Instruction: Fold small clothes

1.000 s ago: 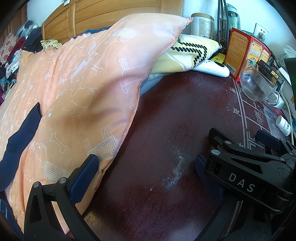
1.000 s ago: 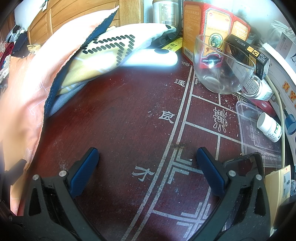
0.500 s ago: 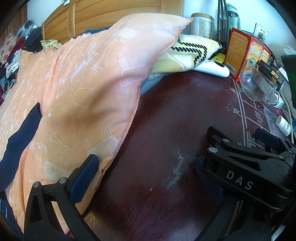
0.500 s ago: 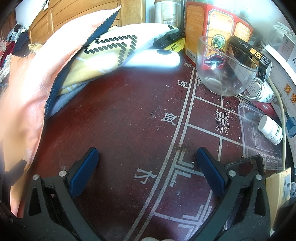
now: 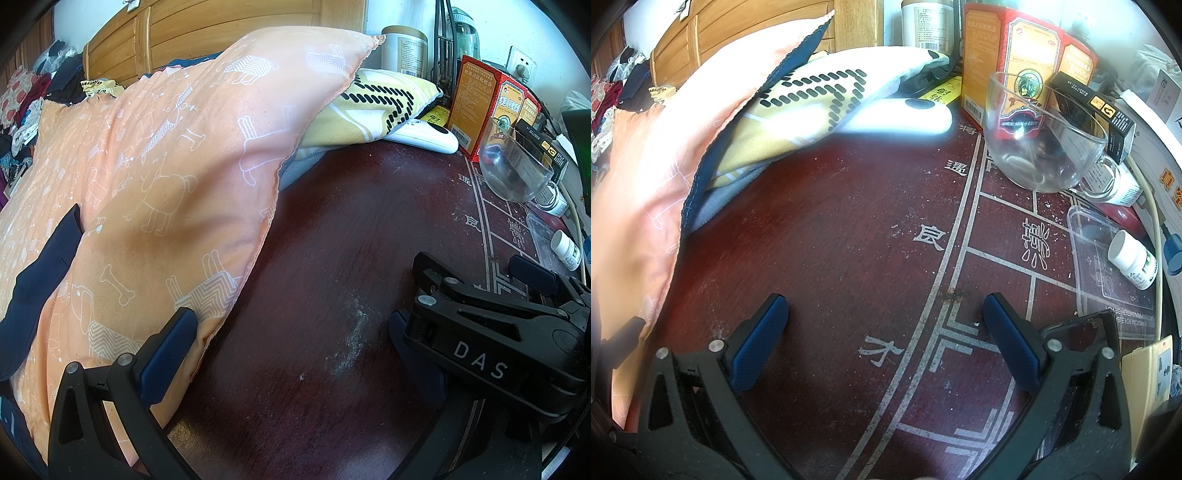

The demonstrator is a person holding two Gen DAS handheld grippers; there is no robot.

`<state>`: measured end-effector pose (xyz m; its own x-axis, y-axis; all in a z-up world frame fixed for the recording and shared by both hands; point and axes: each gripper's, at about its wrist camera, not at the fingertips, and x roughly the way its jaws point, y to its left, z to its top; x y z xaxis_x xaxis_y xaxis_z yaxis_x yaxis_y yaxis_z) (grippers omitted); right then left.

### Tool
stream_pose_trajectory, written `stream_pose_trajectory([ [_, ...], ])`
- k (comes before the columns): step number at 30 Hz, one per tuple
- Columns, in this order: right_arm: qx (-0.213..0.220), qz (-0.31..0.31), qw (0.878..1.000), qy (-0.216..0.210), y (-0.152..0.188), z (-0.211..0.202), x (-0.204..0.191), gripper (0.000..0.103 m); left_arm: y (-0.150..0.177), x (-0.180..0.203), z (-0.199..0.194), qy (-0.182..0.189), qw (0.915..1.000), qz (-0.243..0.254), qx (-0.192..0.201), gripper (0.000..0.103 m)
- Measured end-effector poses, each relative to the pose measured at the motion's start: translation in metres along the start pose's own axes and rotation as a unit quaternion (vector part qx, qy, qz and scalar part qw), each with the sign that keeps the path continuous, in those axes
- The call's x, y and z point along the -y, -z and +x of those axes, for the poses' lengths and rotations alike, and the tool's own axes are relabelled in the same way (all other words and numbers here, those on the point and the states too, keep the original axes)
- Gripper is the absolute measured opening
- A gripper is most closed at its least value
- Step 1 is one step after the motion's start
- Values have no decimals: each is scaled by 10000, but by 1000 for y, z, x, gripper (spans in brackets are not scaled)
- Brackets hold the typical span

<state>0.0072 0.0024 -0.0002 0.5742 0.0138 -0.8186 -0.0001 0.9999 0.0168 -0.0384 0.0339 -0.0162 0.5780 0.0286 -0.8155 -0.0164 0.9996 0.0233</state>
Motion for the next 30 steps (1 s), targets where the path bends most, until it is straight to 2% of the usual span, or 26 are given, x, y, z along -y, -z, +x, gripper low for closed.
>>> stream_pose_trajectory([
  [30, 10, 193, 9998, -85, -3, 2, 6, 103, 0, 0, 0, 0, 10000, 1, 0, 103],
])
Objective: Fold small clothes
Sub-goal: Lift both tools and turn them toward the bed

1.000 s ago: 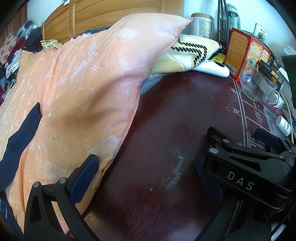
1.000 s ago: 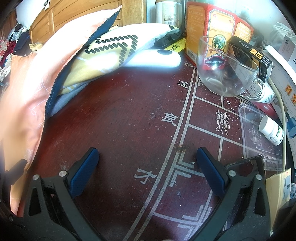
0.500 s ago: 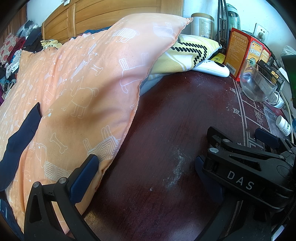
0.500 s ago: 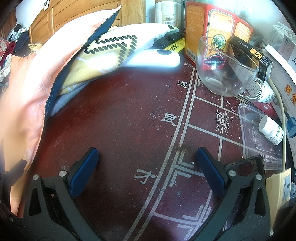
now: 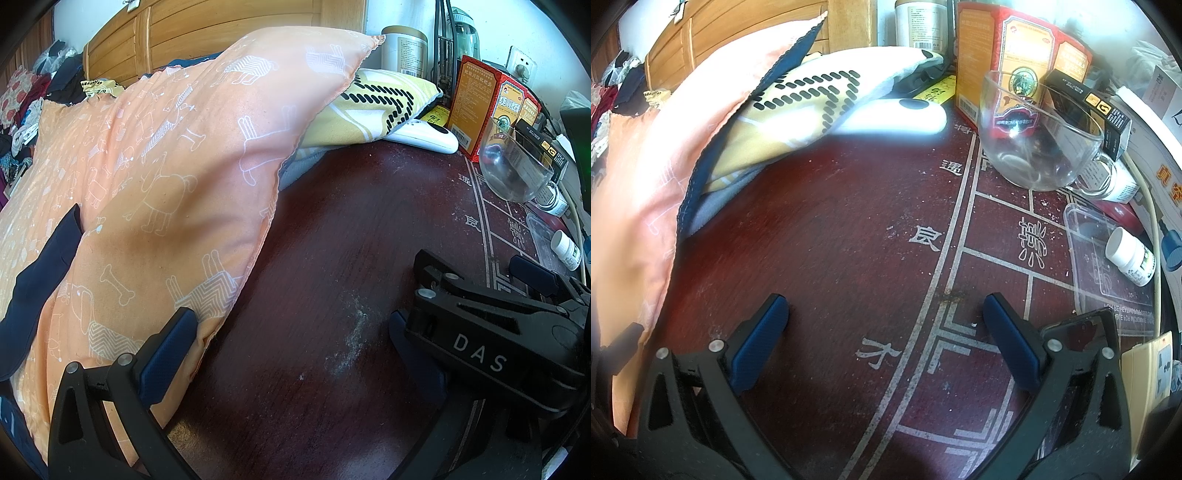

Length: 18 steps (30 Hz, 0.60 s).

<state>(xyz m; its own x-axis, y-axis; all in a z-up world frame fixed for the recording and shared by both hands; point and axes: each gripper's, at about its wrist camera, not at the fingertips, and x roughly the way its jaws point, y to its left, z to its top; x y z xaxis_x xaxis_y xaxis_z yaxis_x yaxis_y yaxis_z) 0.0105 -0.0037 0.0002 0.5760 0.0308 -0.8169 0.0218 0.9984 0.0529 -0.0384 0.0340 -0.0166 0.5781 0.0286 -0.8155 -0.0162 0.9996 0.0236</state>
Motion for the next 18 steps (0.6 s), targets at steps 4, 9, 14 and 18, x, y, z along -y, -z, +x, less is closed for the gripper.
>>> stream_pose_trajectory([
  [4, -22, -24, 10000, 59, -1, 1, 1, 103, 0, 0, 1, 13, 10000, 37, 0, 103],
  [9, -41, -19, 10000, 43, -1, 1, 1, 103, 1, 0, 1, 56, 9999, 93, -2, 103],
  [14, -34, -33, 10000, 57, -1, 1, 1, 103, 14, -6, -8, 507, 9961, 719, -56, 103],
  [18, -26, -35, 10000, 65, -1, 1, 1, 103, 29, -11, -19, 701, 9923, 1017, -23, 103],
])
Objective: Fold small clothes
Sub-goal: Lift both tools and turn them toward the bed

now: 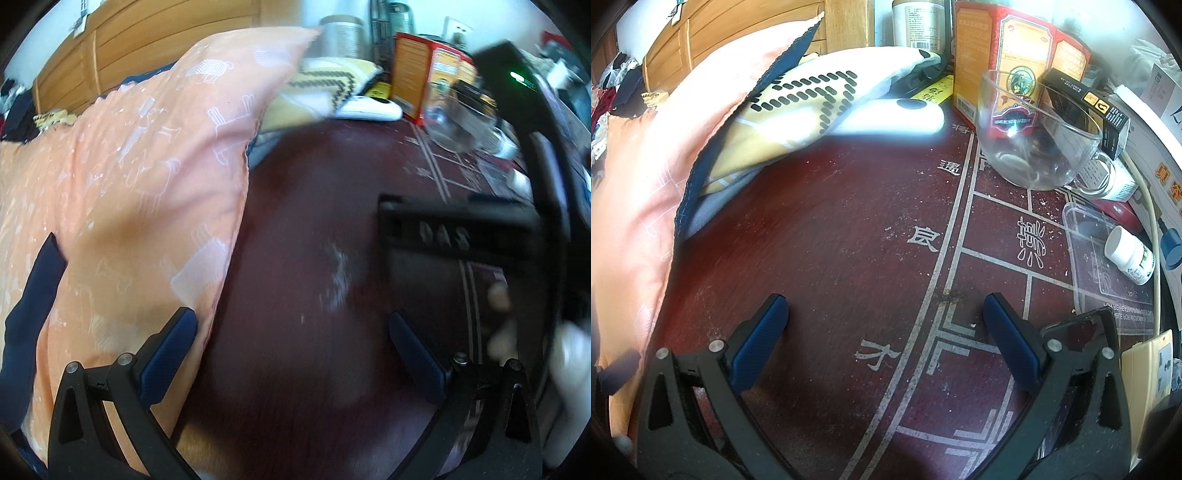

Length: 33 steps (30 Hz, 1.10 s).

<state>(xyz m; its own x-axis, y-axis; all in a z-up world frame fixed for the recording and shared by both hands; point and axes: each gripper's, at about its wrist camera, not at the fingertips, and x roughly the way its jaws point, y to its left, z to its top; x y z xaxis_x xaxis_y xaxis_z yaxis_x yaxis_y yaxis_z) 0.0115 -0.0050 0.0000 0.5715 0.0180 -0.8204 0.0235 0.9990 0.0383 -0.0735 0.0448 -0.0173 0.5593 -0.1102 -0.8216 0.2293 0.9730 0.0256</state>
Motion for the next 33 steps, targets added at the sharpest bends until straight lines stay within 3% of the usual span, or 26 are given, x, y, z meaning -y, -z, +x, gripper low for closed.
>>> stream_pose_trajectory([
  [3, -8, -2, 10000, -4, 0, 0, 0, 103, -1, 1, 0, 38, 9999, 30, -98, 103],
  [6, -7, -4, 10000, -2, 0, 0, 0, 103, 0, 0, -3, 432, 9984, 352, -17, 103],
  [9, -10, -7, 10000, 3, 0, 0, 0, 103, -1, -6, -9, 747, 9968, 275, 63, 103],
  [14, 3, -5, 10000, -4, 1, 0, 0, 103, 11, -29, -58, 632, 9946, -36, 827, 103],
  [18, -6, -65, 10000, -23, -2, 1, 1, 103, 34, -55, -135, 324, 9834, -255, 1765, 103],
  [20, -48, -117, 9999, -11, -4, 4, -1, 103, 44, -74, -179, 261, 9694, -521, 2384, 103],
  [21, -50, -147, 9999, -47, -3, 3, 0, 103, 54, -86, -212, 203, 9544, -734, 2888, 103],
  [22, -49, -197, 9997, -151, -3, 3, -1, 103, 60, -98, -233, 181, 9446, -859, 3163, 103],
  [24, 30, -296, 9976, -626, -3, -2, -1, 103, 73, -116, -290, -26, 9192, -1079, 3787, 103],
  [26, 188, -234, 9945, -1006, -1, -15, 1, 103, 83, -126, -339, -357, 9007, -1098, 4188, 103],
  [28, 363, -251, 9919, -1188, 2, -37, -1, 103, 97, -137, -387, -627, 8810, -1091, 4561, 103],
  [30, 737, -406, 9866, -1396, 5, -73, -11, 103, 119, -152, -431, -670, 8616, -1171, 4894, 103],
  [33, 1321, -710, 9676, -2029, 7, -147, -36, 103, 166, -177, -493, -798, 8177, -1636, 5461, 103],
])
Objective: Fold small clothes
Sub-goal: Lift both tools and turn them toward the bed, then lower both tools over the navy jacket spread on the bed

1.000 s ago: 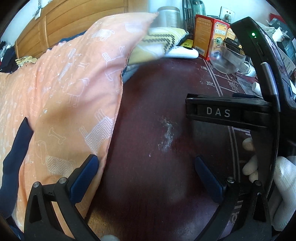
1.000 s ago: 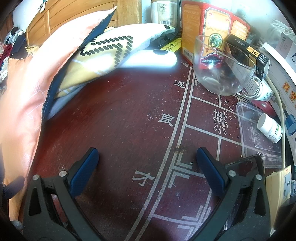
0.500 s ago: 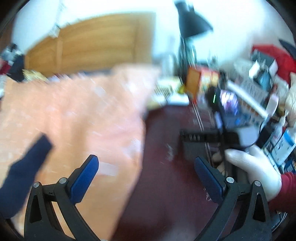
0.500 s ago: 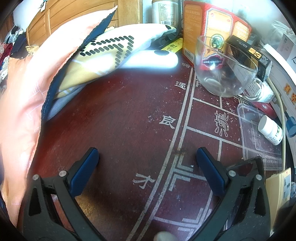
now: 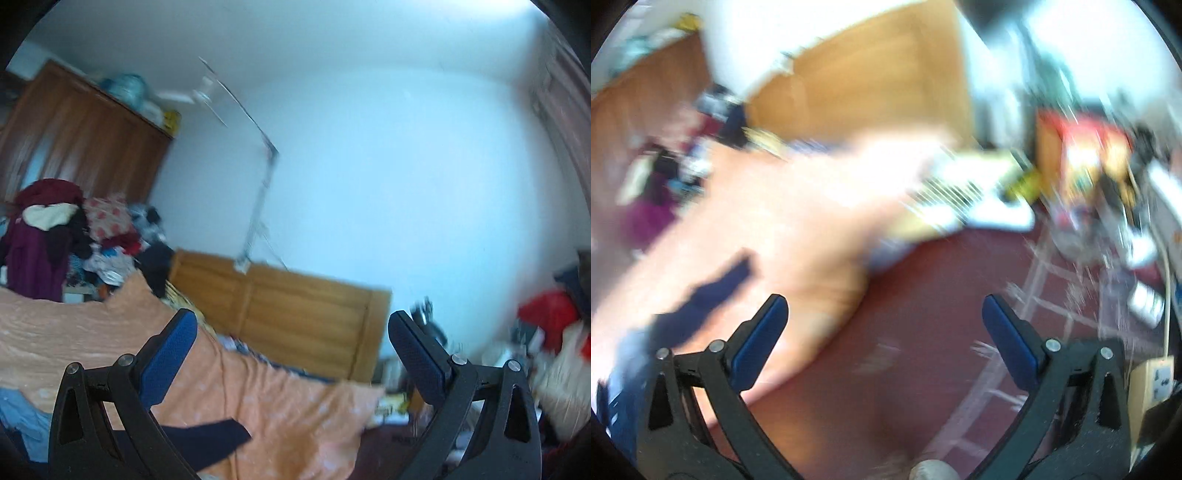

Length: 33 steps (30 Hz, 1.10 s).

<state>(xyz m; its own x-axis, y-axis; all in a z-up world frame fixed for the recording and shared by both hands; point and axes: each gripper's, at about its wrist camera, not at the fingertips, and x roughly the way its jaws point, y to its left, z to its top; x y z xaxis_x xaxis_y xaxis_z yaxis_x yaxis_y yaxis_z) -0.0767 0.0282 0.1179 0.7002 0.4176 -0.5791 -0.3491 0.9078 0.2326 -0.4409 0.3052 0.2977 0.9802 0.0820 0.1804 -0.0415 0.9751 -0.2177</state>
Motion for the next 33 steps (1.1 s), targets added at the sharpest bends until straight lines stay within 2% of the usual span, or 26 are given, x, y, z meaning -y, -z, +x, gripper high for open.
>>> stream_pose_trajectory([
  [3, 927, -711, 9917, -534, -8, -42, -67, 103, -33, -31, -57, -572, 9970, -93, 519, 103],
  [5, 1541, -928, 9759, -1236, -18, -72, -107, 103, -51, -46, -95, -945, 9928, -14, 741, 103],
  [7, 1859, -1146, 9577, -1875, -28, -94, -140, 103, -65, -55, -138, -1507, 9833, 211, 1002, 103],
  [9, 2070, -1425, 9411, -2264, -31, -104, -165, 103, -81, -59, -188, -2106, 9665, 622, 1333, 103],
  [11, 2352, -1868, 9164, -2647, -29, -122, -206, 103, -101, -61, -231, -2499, 9516, 913, 1536, 103],
  [13, 2462, -2198, 8940, -3030, -25, -138, -240, 103, -126, -64, -272, -2885, 9357, 1161, 1664, 103],
  [15, 2627, -2574, 8672, -3356, -18, -149, -272, 103, -145, -63, -308, -3299, 9174, 1359, 1761, 103],
  [16, 2693, -2692, 8554, -3512, -16, -156, -281, 103, -156, -63, -331, -3474, 9081, 1383, 1887, 103],
  [19, 2836, -2992, 8160, -4051, -9, -175, -320, 103, -185, -67, -395, -3741, 8894, 1162, 2358, 103],
  [20, 2916, -2987, 8080, -4158, -4, -190, -326, 103, -190, -67, -409, -3794, 8841, 1106, 2494, 103],
  [22, 3061, -3014, 7985, -4216, 8, -205, -343, 103, -194, -64, -439, -4059, 8655, 1105, 2720, 103],
  [23, 2956, -3109, 7968, -4256, 14, -201, -358, 103, -190, -61, -452, -4199, 8549, 1168, 2813, 103],
  [25, 2302, -3244, 8010, -4474, 24, -184, -378, 103, -175, -57, -470, -4358, 8450, 1313, 2809, 103],
  [27, 1566, -3396, 8100, -4517, 43, -156, -401, 103, -161, -61, -477, -4598, 8340, 1467, 2673, 103],
  [30, 955, -3707, 8119, -4408, 82, -129, -424, 103, -138, -79, -475, -5018, 8188, 1669, 2234, 103],
  [32, 348, -3866, 8155, -4293, 109, -104, -438, 103, -124, -94, -466, -5181, 8170, 1700, 1876, 103],
  [33, 65, -3930, 8190, -4181, 126, -84, -442, 103, -119, -103, -459, -5201, 8210, 1659, 1674, 103],
])
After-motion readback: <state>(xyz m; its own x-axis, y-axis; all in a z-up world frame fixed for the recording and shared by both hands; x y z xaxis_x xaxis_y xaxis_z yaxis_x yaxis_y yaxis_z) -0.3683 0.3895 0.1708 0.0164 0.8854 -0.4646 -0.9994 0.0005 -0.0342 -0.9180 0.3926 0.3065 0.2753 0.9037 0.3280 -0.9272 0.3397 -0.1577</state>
